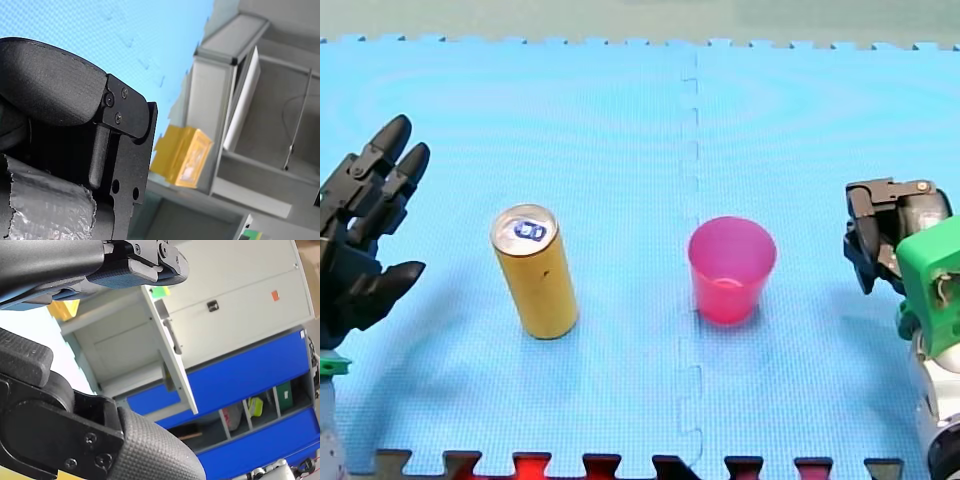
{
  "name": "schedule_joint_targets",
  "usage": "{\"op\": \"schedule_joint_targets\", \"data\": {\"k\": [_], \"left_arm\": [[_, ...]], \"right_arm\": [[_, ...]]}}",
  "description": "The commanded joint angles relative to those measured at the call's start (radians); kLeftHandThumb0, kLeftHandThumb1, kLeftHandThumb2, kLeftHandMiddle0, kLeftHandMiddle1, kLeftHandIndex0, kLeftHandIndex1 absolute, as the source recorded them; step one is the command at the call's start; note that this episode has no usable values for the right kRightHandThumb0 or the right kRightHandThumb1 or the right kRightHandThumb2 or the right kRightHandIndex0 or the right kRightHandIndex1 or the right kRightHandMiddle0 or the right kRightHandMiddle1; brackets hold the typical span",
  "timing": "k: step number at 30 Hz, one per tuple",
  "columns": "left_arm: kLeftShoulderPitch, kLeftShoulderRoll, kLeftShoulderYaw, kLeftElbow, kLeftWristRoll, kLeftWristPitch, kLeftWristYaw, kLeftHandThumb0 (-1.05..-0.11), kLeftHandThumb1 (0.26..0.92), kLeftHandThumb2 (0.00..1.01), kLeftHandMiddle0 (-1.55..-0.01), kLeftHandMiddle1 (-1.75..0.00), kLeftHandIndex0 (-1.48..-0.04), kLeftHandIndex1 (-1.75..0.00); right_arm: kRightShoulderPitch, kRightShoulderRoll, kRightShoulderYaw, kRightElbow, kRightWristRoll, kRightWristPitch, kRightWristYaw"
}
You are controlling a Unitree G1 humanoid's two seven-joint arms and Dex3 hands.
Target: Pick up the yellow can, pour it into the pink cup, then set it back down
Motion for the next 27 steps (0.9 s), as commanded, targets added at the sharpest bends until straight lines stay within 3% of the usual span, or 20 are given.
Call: {"op": "schedule_joint_targets", "data": {"k": [1,11,18,27], "left_arm": [[-0.005,0.009,0.005,-0.006,-0.021,0.012,-0.021,-1.048,0.92,0.01,-0.25,0.0,-0.26,0.0],[-0.001,0.001,0.02,-0.05,-0.091,0.078,-0.104,-1.048,0.919,0.01,-0.25,0.0,-0.27,0.0],[0.006,0.015,-0.007,-0.047,-0.028,0.143,-0.048,-1.048,0.918,0.0,-0.24,0.0,-0.26,0.0],[0.029,-0.005,-0.046,-0.068,0.011,0.226,-0.031,-1.048,0.92,0.0,-0.25,-0.01,-0.24,0.0]], "right_arm": [[0.001,-0.008,-0.001,-0.001,0.002,0.001,-0.001],[0.001,-0.006,0.0,0.004,0.0,0.001,-0.008],[0.004,-0.009,-0.002,0.003,0.002,-0.002,-0.004],[0.01,-0.014,-0.007,0.0,0.012,-0.003,0.014]]}}
